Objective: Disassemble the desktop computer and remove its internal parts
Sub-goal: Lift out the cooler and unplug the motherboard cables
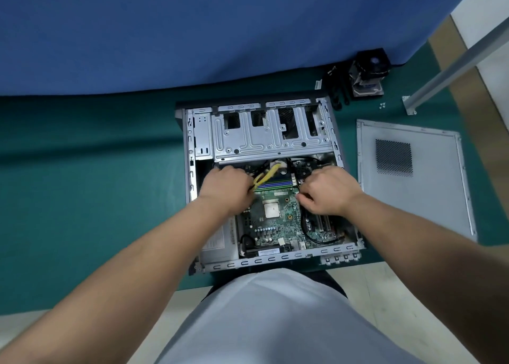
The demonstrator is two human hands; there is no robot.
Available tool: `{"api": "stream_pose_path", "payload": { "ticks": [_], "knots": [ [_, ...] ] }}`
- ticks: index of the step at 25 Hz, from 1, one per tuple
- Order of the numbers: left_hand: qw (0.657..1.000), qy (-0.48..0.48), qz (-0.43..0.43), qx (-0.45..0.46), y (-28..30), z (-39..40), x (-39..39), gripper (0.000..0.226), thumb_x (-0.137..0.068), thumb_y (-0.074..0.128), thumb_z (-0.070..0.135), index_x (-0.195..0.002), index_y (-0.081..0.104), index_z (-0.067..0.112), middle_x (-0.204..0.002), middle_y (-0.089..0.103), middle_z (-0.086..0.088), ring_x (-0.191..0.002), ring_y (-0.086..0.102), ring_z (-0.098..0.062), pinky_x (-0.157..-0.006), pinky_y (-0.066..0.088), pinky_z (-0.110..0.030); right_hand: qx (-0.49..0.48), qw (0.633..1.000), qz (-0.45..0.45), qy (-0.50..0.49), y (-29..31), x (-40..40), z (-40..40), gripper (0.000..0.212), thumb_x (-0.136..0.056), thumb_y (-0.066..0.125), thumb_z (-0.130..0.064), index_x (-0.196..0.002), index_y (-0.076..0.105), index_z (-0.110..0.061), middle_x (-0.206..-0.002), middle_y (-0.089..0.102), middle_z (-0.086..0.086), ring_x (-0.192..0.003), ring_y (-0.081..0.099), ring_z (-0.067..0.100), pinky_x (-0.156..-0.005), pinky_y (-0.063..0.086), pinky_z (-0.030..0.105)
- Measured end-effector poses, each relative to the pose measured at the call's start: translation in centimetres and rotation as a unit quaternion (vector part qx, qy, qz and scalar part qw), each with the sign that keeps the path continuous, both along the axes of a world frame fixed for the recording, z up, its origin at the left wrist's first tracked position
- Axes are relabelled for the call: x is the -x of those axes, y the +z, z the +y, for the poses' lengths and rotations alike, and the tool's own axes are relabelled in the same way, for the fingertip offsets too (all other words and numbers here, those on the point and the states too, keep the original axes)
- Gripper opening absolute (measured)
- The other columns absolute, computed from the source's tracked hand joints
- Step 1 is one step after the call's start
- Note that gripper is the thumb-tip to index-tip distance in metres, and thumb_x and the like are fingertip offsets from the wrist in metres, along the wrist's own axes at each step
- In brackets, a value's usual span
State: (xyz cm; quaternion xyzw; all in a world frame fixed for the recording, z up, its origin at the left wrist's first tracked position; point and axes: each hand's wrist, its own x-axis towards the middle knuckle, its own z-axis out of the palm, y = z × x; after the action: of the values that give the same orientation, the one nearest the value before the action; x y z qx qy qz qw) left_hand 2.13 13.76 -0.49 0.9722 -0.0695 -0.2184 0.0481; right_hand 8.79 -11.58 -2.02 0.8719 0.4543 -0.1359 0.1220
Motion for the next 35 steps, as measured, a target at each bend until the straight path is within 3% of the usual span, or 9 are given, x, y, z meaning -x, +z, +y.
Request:
{"api": "stream_pose_path", "payload": {
  "ticks": [4,6,10,14,19,23,27,32,35],
  "knots": [
    [0.996,0.044,-0.073,0.032,1.1,3.2,1.6,0.021,-0.100,0.050,0.043,-0.085,0.051,0.028,-0.088,0.063,0.006,-0.103,0.057,-0.024,-0.086,0.039,-0.039,0.023,1.000,0.004,-0.001,0.2,0.2,0.2,0.046,-0.098,0.030,-0.049,-0.076,0.063,-0.025,-0.074,0.063,-0.006,-0.075,0.063,0.018,-0.064,0.052,0.030],
    [0.989,0.057,-0.128,0.050,0.8,4.5,3.1,0.021,-0.099,0.054,0.042,-0.089,0.061,0.025,-0.099,0.068,0.007,-0.110,0.054,-0.024,-0.090,0.037,-0.041,0.036,0.999,-0.002,-0.003,-0.3,0.3,0.1,0.041,-0.100,0.035,-0.049,-0.099,0.067,-0.024,-0.095,0.067,-0.002,-0.089,0.064,0.021,-0.063,0.048,0.030],
    [0.970,0.114,-0.183,0.109,-0.6,6.0,6.2,0.022,-0.100,0.059,0.039,-0.097,0.071,0.020,-0.107,0.067,0.009,-0.124,0.050,-0.022,-0.096,0.028,-0.040,0.068,0.994,0.034,-0.080,-1.4,0.1,2.3,0.042,-0.099,0.047,-0.040,-0.135,0.055,-0.020,-0.145,0.045,0.007,-0.123,0.051,0.028,-0.089,0.048,0.042],
    [0.941,0.179,-0.194,0.214,-2.6,5.5,8.2,0.019,-0.104,0.055,0.036,-0.104,0.069,0.023,-0.117,0.064,0.015,-0.145,0.036,-0.012,-0.101,0.018,-0.029,0.101,0.977,0.089,-0.166,-2.4,-0.6,5.8,0.051,-0.089,0.057,-0.025,-0.139,0.051,-0.019,-0.134,0.047,0.007,-0.126,0.044,0.030,-0.104,0.040,0.046],
    [0.932,0.197,-0.210,0.220,-3.8,5.3,8.5,0.029,-0.105,0.044,0.043,-0.104,0.068,0.025,-0.118,0.062,0.016,-0.148,0.030,-0.008,-0.107,0.019,-0.031,0.097,0.960,0.110,-0.238,-3.4,-0.4,6.7,0.054,-0.086,0.058,-0.023,-0.140,0.051,-0.015,-0.135,0.051,0.006,-0.124,0.045,0.030,-0.106,0.040,0.047],
    [0.930,0.197,-0.212,0.226,-3.9,5.6,8.3,0.034,-0.104,0.041,0.047,-0.105,0.068,0.027,-0.119,0.063,0.017,-0.148,0.031,-0.009,-0.108,0.017,-0.030,-0.016,0.964,0.124,-0.237,-3.5,1.6,6.8,0.059,-0.092,0.053,-0.013,-0.150,0.042,-0.012,-0.146,0.044,0.005,-0.129,0.041,0.029,-0.111,0.038,0.045],
    [0.934,0.184,-0.216,0.216,-3.7,5.4,8.4,0.034,-0.105,0.042,0.045,-0.110,0.069,0.026,-0.122,0.063,0.015,-0.148,0.031,-0.011,-0.110,0.017,-0.031,-0.149,0.959,0.164,-0.176,-2.8,3.8,7.8,0.054,-0.102,0.047,-0.019,-0.154,0.040,-0.010,-0.161,0.034,0.003,-0.143,0.034,0.025,-0.123,0.029,0.042],
    [0.959,0.123,-0.207,0.153,-2.9,5.5,7.7,0.038,-0.101,0.044,0.047,-0.114,0.072,0.026,-0.134,0.061,0.012,-0.144,0.039,-0.013,-0.111,0.018,-0.045,-0.265,0.930,0.171,-0.191,-1.1,5.2,7.5,0.036,-0.103,0.051,-0.018,-0.138,0.061,-0.014,-0.143,0.054,-0.004,-0.134,0.039,0.018,-0.120,0.030,0.036],
    [0.971,0.082,-0.184,0.133,-1.9,5.2,6.5,0.038,-0.099,0.042,0.048,-0.108,0.074,0.029,-0.143,0.057,0.012,-0.142,0.043,-0.011,-0.113,0.014,-0.050,-0.325,0.886,0.241,-0.224,0.7,4.4,7.8,0.030,-0.101,0.053,-0.006,-0.127,0.068,-0.011,-0.129,0.058,-0.005,-0.117,0.052,0.009,-0.112,0.038,0.023]
  ]
}}
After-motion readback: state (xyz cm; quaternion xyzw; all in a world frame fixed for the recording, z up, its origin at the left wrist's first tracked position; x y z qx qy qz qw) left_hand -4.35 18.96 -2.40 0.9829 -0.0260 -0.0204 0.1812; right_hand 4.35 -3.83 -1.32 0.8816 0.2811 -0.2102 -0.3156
